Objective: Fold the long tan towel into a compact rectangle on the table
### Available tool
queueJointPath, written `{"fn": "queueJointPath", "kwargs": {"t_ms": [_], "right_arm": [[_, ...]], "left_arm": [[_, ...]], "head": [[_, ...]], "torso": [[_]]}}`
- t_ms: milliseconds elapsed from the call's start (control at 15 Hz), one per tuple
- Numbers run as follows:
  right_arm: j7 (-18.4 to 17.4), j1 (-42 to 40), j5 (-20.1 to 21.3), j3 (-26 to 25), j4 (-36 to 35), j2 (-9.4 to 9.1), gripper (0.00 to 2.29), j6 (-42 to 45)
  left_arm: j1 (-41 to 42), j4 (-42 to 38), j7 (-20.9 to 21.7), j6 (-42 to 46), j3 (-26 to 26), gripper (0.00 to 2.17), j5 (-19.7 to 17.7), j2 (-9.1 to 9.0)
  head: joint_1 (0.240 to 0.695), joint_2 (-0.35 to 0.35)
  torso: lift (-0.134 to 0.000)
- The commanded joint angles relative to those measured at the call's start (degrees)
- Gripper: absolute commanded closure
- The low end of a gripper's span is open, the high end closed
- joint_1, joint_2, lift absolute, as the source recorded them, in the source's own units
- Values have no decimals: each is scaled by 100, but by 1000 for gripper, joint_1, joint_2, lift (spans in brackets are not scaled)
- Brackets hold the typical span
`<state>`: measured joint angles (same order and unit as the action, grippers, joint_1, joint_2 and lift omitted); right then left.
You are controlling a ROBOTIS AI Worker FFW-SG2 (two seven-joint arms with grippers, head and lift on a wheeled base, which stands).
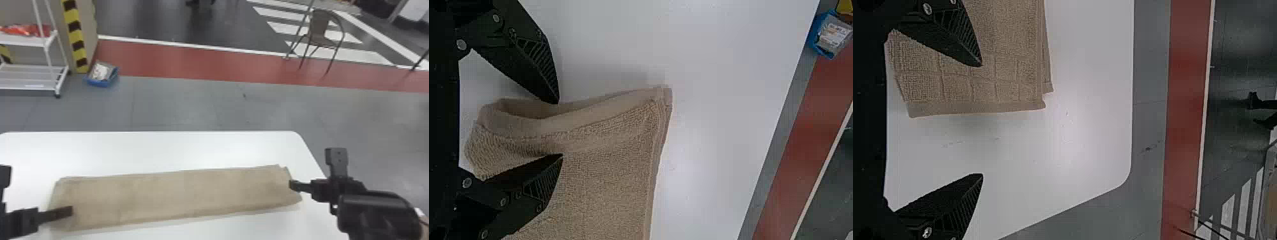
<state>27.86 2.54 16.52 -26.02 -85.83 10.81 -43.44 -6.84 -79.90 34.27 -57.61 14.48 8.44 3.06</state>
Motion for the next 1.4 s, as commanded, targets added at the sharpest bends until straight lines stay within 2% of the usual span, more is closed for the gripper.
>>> {"fn": "queueJointPath", "kwargs": {"t_ms": [0, 67, 600, 733, 933, 1067, 1267, 1333], "right_arm": [[0, 9, -8, 0, 40, 0, 97, 24], [0, 9, -8, 0, 49, 0, 97, 41], [0, -34, -8, -9, 75, -9, 97, 129], [0, -43, 1, 0, 49, -9, 97, 94], [0, -78, 10, 0, -13, -26, 100, 59], [0, -78, 10, 0, -13, -26, 100, 41], [0, -87, 18, 18, -48, -35, 100, 6], [0, -105, 18, 18, -57, -35, 100, -11]], "left_arm": [[-19, 62, -8, -18, 46, 1801, 9, 28], [-11, 36, -35, -106, 98, 1970, 0, 28], [104, -334, 220, -194, 898, 1973, 17, 81], [69, -527, 290, -475, 969, 1973, 17, 221], [218, -1160, 431, -1125, 1118, 1973, -27, 221], [728, -2135, 440, -1407, 889, 1970, -71, 63], [1308, -3260, 308, -1758, 327, 1970, -97, -280], [1378, -3506, 238, -1881, 134, 1970, -115, -321]], "head": [[695, -273], [695, -269], [695, -228], [695, -203], [695, -178], [695, -171], [695, -211], [695, -233]], "torso": [[0], [0], [0], [0], [0], [0], [0], [0]]}}
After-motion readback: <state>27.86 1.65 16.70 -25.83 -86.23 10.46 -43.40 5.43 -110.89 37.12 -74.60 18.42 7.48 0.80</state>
